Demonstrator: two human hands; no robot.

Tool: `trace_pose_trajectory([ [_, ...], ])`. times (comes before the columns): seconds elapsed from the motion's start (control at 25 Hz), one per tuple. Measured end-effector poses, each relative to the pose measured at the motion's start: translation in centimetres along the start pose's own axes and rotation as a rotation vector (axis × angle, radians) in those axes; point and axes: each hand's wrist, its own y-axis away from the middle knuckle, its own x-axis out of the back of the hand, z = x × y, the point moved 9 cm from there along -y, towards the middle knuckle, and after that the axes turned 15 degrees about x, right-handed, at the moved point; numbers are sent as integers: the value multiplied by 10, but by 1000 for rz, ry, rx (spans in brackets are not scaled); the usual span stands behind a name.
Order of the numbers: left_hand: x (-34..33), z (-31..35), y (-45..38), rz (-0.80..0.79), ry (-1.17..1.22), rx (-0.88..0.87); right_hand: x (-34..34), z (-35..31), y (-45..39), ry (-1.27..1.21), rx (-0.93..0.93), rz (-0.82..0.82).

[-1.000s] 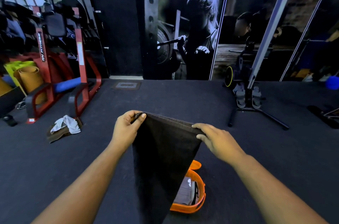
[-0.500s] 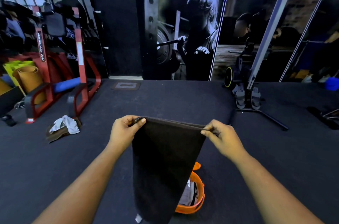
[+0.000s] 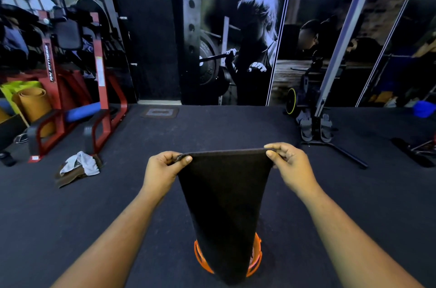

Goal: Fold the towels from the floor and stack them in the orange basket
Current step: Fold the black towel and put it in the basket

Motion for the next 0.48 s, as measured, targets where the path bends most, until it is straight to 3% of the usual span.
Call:
trace_pose_trajectory([
  [0.48,-14,15,7,-85,83,15,11,2,4,-68,-98,117],
])
